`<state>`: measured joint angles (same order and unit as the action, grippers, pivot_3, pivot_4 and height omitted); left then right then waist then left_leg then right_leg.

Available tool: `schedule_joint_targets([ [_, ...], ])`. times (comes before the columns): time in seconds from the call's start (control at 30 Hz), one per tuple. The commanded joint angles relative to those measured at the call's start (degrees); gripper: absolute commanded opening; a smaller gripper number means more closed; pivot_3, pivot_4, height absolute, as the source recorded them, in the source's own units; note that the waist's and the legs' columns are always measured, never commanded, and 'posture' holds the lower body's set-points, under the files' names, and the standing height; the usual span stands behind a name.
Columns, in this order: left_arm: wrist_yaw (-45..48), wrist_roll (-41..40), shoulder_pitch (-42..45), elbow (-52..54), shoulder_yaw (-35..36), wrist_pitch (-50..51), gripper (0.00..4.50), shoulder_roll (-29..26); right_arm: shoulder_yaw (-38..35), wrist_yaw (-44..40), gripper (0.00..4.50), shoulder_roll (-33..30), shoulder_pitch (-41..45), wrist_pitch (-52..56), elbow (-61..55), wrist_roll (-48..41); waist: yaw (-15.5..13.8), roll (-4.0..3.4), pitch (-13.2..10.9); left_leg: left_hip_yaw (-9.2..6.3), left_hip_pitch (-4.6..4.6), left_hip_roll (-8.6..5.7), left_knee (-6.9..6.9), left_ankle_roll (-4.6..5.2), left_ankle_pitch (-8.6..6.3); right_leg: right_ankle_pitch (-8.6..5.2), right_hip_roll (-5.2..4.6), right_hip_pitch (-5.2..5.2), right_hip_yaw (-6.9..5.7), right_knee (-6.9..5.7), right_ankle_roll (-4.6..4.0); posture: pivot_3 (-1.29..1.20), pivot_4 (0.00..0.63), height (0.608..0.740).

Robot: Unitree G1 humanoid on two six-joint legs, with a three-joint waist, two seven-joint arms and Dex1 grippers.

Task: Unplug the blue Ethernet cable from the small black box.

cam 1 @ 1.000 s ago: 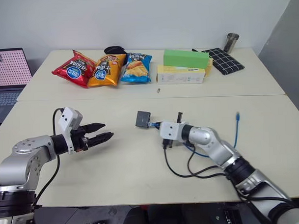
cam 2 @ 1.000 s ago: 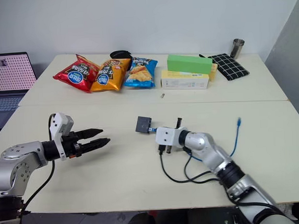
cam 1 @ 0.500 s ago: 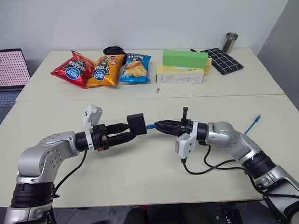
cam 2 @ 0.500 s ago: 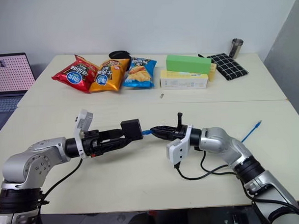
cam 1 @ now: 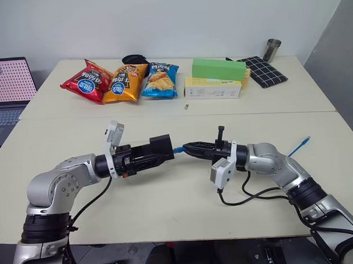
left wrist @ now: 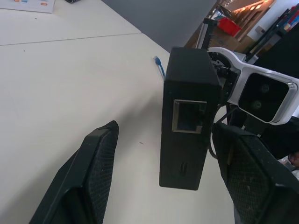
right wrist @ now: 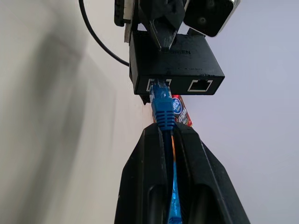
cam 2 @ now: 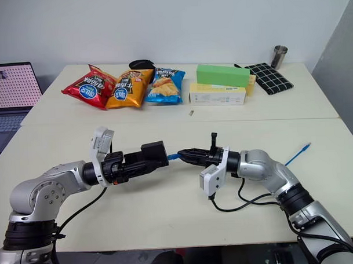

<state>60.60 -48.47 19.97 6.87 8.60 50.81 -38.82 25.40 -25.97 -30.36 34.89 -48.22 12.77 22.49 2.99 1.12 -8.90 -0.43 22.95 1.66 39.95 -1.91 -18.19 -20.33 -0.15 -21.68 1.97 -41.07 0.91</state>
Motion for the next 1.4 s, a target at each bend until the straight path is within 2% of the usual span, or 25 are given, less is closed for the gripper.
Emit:
schedule_joint_targets([
  [0.03,-0.21,-2.38,0.18,1.47,2.12,-0.01,3.0,0.56,-1.77,0.44,0.0,-0.17,0.42,-1.27,-0.51,0.0,0.0,0.0,0.0,0.0,0.0,0.0,0.0,0.0,0.0,0.0,0.0,0.0,0.0,0.0,0.0,0.0,0.15,0.74],
  [0.07,-0.15,-2.51,0.14,1.4,2.07,0.01,2.92,0.55,-1.76,0.44,0.0,-0.19,0.42,-1.33,-0.53,0.12,0.0,0.0,0.0,0.0,0.0,0.0,0.0,0.0,0.0,0.0,0.0,0.0,0.0,0.0,0.0,0.0,0.15,0.74],
  [0.37,0.1,-1.01,-0.17,1.02,0.62,-0.68,0.98,0.72,-1.96,0.8,0.0,-0.37,0.19,-1.71,-1.53,1.45,-0.02,0.0,0.0,0.0,0.0,0.0,0.01,0.0,0.0,0.0,0.0,0.01,0.0,0.0,0.0,0.0,0.15,0.74],
  [0.4,0.14,-0.96,-0.17,0.99,0.59,-0.71,0.84,0.71,-1.95,0.86,0.0,-0.4,0.21,-1.74,-1.59,1.66,-0.02,0.0,0.0,0.0,0.0,0.0,0.01,0.0,0.0,0.0,0.0,0.01,0.0,0.0,0.0,0.0,0.15,0.74],
  [0.5,0.88,0.24,0.04,0.39,-0.33,-1.26,0.8,0.01,-1.35,0.68,0.0,-1.11,0.6,-2.64,-1.98,3.83,-0.03,0.0,0.0,0.0,-0.01,0.0,0.0,0.0,0.0,0.0,0.0,0.01,0.0,0.0,0.0,0.0,0.15,0.74],
  [0.57,1.6,0.94,0.16,0.3,-1.01,-1.84,0.8,-0.37,-0.78,-1.08,0.71,-1.63,0.42,-2.43,-2.19,2.47,-0.04,0.0,0.0,0.0,-0.01,-0.01,0.01,0.0,0.0,0.0,0.0,0.01,0.01,0.0,0.0,0.0,0.15,0.74],
  [0.67,2.47,1.81,0.83,-0.09,-1.81,-2.65,0.8,-0.45,-0.13,-5.0,1.41,-3.13,-0.21,-0.96,-3.33,-0.72,-0.07,0.0,0.0,0.01,-0.01,-0.01,0.0,0.0,0.0,0.0,0.0,0.01,0.0,0.0,0.0,0.0,0.15,0.74],
  [0.73,3.5,3.01,1.35,-0.44,-2.84,-3.81,0.8,-0.69,0.15,-10.06,1.88,-5.34,-1.31,2.18,-6.2,-6.73,-0.16,-0.01,0.0,0.01,-0.01,0.0,0.01,0.0,0.0,0.0,0.0,0.01,0.0,0.01,0.0,0.0,0.15,0.74],
  [0.8,4.67,4.43,1.88,-0.81,-3.97,-5.25,0.8,-0.94,0.27,-16.26,2.34,-7.9,-3.07,8.37,-10.7,-14.02,-0.3,-0.01,0.0,0.0,-0.01,-0.01,0.01,0.0,0.0,0.0,-0.01,0.04,0.01,0.04,0.0,0.0,0.15,0.74],
  [0.87,6.13,5.97,2.46,-1.17,-5.24,-7.02,0.8,-1.24,-0.63,-21.71,2.81,-10.03,-5.78,20.6,-18.31,-23.93,-0.62,-0.02,-0.01,0.0,-0.01,-0.01,0.02,0.0,0.0,0.0,-0.01,0.07,0.01,0.08,0.0,0.0,0.15,0.74],
  [0.97,8.29,8.15,3.79,-1.43,-6.9,-10.17,0.8,-1.22,-3.58,-21.69,2.82,-10.93,-8.02,49.73,-31.41,-43.55,-0.88,-0.03,-0.01,-0.05,-0.02,0.01,0.04,0.0,0.0,0.0,-0.01,0.14,-0.02,0.1,0.0,0.0,0.15,0.74],
  [1.03,9.37,8.88,4.81,-1.22,-7.45,-11.59,0.8,-1.07,-5.21,-20.02,2.82,-10.54,-7.64,63.66,-35.95,-52.95,-0.94,-0.04,-0.02,-0.08,-0.04,0.02,0.06,0.0,0.0,0.0,0.0,0.15,-0.03,0.08,0.0,0.0,0.15,0.74],
  [1.2,10.94,9.07,6.32,0.43,-8.31,-12.92,0.8,-0.91,-8.04,-15.85,2.82,-6.52,-5.83,82.06,-38.28,-63.45,-1.18,-0.03,-0.02,-0.18,-0.03,-0.03,0.07,0.02,-0.01,0.0,-0.01,0.23,-0.08,0.14,0.0,0.0,0.15,0.74],
  [1.4,11.94,9.6,6.14,2.54,-8.96,-13.56,0.8,-1.18,-8.59,-16.53,2.82,-3.17,-4.19,89.08,-35.93,-64.31,-1.15,-0.03,-0.02,-0.19,-0.02,-0.05,0.05,0.02,-0.01,0.0,-0.01,0.22,-0.08,0.16,0.0,0.0,0.15,0.74],
])
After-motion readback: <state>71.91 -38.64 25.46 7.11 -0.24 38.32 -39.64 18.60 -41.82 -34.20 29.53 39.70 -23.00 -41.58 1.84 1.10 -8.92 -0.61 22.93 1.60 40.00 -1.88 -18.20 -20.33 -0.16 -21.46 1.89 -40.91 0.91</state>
